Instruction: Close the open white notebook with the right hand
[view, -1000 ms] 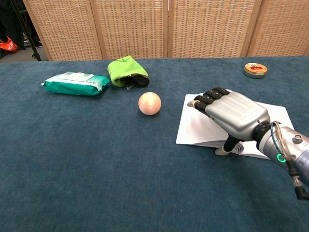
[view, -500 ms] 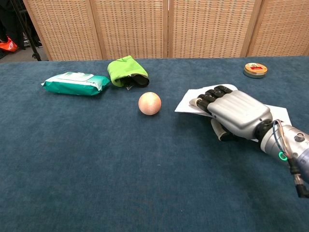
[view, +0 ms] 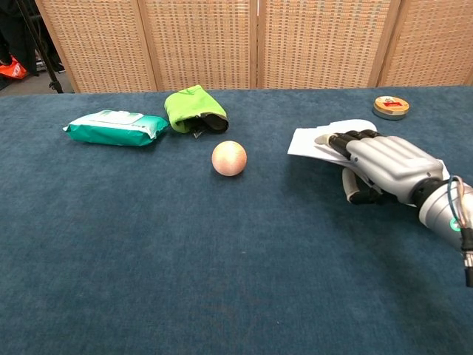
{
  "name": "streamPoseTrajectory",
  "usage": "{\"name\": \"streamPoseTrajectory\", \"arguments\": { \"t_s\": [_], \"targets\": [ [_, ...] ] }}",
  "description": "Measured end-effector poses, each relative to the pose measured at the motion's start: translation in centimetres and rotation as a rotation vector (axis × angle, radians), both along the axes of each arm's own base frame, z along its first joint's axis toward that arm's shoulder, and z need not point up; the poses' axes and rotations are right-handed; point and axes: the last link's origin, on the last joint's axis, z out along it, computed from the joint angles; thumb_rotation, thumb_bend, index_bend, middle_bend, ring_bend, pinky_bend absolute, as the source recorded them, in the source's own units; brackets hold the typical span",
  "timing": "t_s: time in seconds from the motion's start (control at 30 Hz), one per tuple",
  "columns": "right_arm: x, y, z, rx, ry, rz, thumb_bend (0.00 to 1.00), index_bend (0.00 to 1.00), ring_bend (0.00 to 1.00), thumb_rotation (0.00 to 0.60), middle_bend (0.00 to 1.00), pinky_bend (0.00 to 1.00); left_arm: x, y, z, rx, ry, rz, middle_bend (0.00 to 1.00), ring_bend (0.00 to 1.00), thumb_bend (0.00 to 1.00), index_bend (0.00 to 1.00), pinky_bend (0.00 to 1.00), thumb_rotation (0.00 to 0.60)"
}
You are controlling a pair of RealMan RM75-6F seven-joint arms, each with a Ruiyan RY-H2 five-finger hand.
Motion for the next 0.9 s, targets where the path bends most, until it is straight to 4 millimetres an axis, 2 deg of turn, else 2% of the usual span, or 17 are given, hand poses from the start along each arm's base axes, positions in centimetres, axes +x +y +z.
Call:
{"name": "streamPoseTrajectory", "arguments": {
  "t_s": [0.1,0.33,0.57,0.7,0.9],
  "targets": [
    [-0.4,0.0,0.7,-0.018,-0.096,-0.049,0.89,0.05,0.06,0.600,0.11,0.06,0.0,-0.2,0.0,-0.002,0.000,-0.007,0.00,0.00,0.00,0.00,0.00,0.600],
    [-1.4,0.0,2.3,-0.063,-0.342,-0.175,0.99,0.06,0.06,0.600,0.07,0.12,0.1,-0.5,-0.1,-0.001,-0.003,-0.017,0.00,0.00,0.00,0.00,0.00,0.600],
    [-2.8,0.3,2.8,-0.033,-0.539,-0.332,1.00,0.06,0.05,0.600,0.05,0.13,0.1,-0.7,-0.1,-0.005,-0.004,-0.024,0.00,0.00,0.00,0.00,0.00,0.600],
    [-3.4,0.7,2.9,-0.025,-0.615,-0.404,1.00,0.06,0.01,0.600,0.01,0.14,0.2,-0.8,-0.3,-0.011,-0.001,-0.028,0.00,0.00,0.00,0.00,0.00,0.600],
    [-4.0,1.1,3.2,-0.044,-0.714,-0.494,1.00,0.01,0.00,0.600,0.00,0.14,0.2,-0.8,-0.3,-0.014,-0.001,-0.030,0.00,0.00,0.00,0.00,0.00,0.600]
  ]
}}
